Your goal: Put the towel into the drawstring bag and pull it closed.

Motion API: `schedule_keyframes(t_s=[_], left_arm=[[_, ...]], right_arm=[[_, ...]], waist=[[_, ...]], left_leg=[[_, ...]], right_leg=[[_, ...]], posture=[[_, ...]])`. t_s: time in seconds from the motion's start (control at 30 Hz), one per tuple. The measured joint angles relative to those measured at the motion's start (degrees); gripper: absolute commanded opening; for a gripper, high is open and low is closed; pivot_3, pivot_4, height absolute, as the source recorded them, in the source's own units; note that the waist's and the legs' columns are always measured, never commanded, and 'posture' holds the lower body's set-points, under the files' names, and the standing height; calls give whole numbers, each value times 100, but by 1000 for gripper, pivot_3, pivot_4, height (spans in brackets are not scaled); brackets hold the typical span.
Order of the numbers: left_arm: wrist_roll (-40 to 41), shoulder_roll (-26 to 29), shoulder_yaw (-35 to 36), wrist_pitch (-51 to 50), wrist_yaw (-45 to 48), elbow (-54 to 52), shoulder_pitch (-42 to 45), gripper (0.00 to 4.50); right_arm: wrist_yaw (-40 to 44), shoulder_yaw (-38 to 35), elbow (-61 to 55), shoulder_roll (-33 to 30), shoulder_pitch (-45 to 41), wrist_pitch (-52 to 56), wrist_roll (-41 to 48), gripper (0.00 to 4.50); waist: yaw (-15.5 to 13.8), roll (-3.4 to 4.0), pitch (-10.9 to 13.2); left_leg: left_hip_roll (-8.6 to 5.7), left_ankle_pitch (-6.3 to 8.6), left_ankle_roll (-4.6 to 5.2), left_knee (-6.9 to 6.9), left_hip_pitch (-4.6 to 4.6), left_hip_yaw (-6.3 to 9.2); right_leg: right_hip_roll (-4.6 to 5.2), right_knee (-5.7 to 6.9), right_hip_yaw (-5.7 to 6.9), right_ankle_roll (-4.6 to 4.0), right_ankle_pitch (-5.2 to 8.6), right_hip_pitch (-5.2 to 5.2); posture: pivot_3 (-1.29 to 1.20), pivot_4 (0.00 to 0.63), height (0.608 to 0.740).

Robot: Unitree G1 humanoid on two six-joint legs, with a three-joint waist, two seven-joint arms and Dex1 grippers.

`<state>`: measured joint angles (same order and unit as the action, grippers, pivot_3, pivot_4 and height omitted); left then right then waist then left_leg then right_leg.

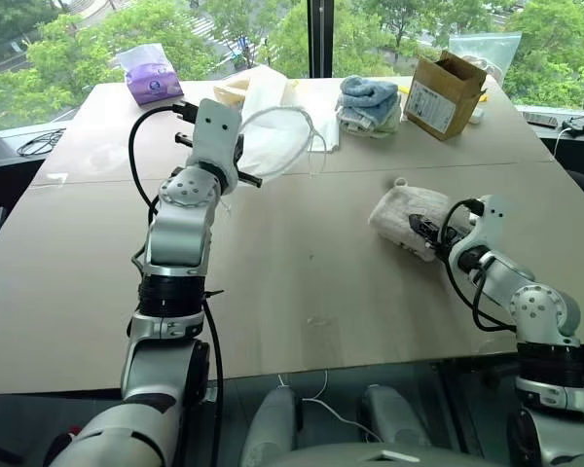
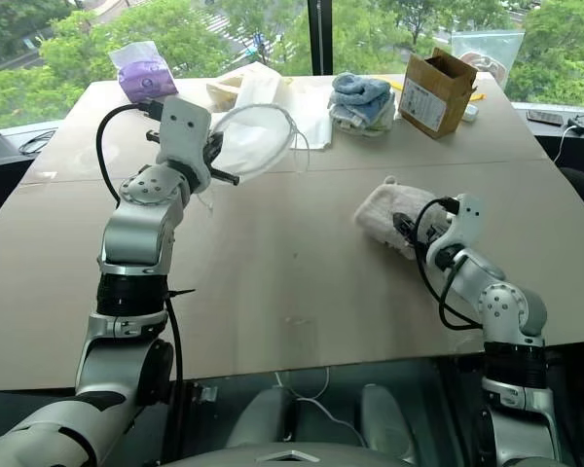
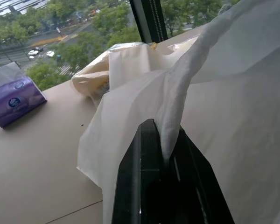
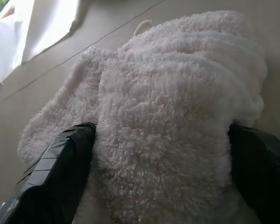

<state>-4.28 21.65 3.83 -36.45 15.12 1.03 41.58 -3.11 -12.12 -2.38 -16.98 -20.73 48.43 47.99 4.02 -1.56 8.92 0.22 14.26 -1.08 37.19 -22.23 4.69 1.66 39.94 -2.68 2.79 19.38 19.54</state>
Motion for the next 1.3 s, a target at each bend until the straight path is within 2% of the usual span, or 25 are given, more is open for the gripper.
schedule_keyframes(t_s=[0.07, 0.13, 0.2, 0.33, 0.37, 0.43, 0.47, 0.6, 0.73, 0.8, 0.93, 1.13, 1.23, 1.3], left_arm=[[-1, 19, -15, 30, 0, 1, -13, 88], [-1, 41, -31, 41, 0, 4, -13, 0], [1, 43, -83, 42, 1, 20, -14, 0], [9, 41, -115, 83, 1, 30, -18, 0], [11, 41, -117, 115, 1, 52, -17, 0], [13, 41, -123, 149, 1, 97, -17, 0], [13, 41, -136, 172, 1, 128, -17, 0], [70, 40, -160, 183, 19, 187, -17, 0], [239, -69, -158, 128, 110, 186, -13, 0], [441, -214, -161, -43, 219, 185, 3, 0], [778, -304, -161, -294, 500, 181, 30, 0], [1362, -467, -229, -703, 988, -126, 64, 0], [1644, -512, -214, -938, 1144, -375, 73, 0], [1856, -620, -177, -1133, 1132, -490, 100, 0]], right_arm=[[-65, 29, 10, 56, -66, 101, -134, 4500], [-98, 45, 10, 127, -152, 255, -336, 4002], [-92, 48, -8, 146, -147, 280, -543, 3298], [-12, 42, -89, 149, -76, 292, -808, 1452], [37, 41, -105, 156, -78, 326, -849, 810], [101, 40, -118, 166, -87, 357, -879, 173], [155, 39, -134, 167, -92, 377, -915, 26], [319, -53, -163, 224, -89, 375, -941, 26], [1025, -280, -246, 571, 53, 267, -397, 26], [1657, -330, -723, 780, 106, 320, 464, 26], [2164, -509, -1291, 803, -103, 250, 1329, 26], [2133, -697, -1401, 1094, -730, 0, 2536, 26], [2094, -564, -1225, 1231, -945, -176, 2546, 26], [2051, -350, -930, 1293, -1084, -386, 2215, 26]], waist=[[-3, -13, -8], [-3, -28, -17], [-3, -30, -18], [-2, -29, -18], [0, -28, -17], [0, -28, -17], [-1, -28, -17], [0, -27, -16], [-8, 15, 15], [-28, 51, 37], [-65, 56, 37], [-90, 58, 39], [-70, 59, 39], [-68, 59, 39]], left_leg=[[4, 0, 0, -1, 17, -6], [7, 1, 1, -5, 26, -14], [8, 1, 1, -6, 25, -15], [11, 1, 0, -22, 19, -18], [11, 1, 0, -35, 20, -23], [12, 1, 0, -44, 20, -25], [12, 1, 0, -46, 18, -25], [13, 1, 0, -49, 13, -34], [13, 1, 0, -51, -13, -31], [8, -2, -2, -32, -107, -25], [-4, -13, -23, -2, -181, -6], [-5, -14, -24, -7, -182, 6], [-5, -15, -24, -5, -177, 0], [-5, -15, -24, 0, -175, 0]], right_leg=[[1, -1, -5, 1, 0, -11], [0, -1, -15, 1, -1, -14], [-1, -1, -15, 2, -1, -13], [0, -1, -19, 1, -1, -1], [0, -3, -24, 1, -1, 4], [0, -3, -26, 1, -1, 9], [0, -5, -26, 1, -1, 12], [2, -9, -34, 1, -1, 20], [3, -9, -30, 1, -1, 42], [7, 6, -22, 0, -2, 125], [21, 9, 5, 0, -3, 177], [22, 4, 15, 0, -2, 177], [20, 8, 10, 0, -2, 176], [20, 13, 10, 0, -2, 176]], posture=[[0, 150, 740], [0, 150, 740], [0, 150, 740], [0, 150, 740], [0, 150, 740], [0, 150, 740], [0, 150, 740], [0, 150, 740], [0, 150, 740], [0, 150, 740], [0, 150, 740], [0, 150, 740], [0, 150, 740], [0, 150, 740]])
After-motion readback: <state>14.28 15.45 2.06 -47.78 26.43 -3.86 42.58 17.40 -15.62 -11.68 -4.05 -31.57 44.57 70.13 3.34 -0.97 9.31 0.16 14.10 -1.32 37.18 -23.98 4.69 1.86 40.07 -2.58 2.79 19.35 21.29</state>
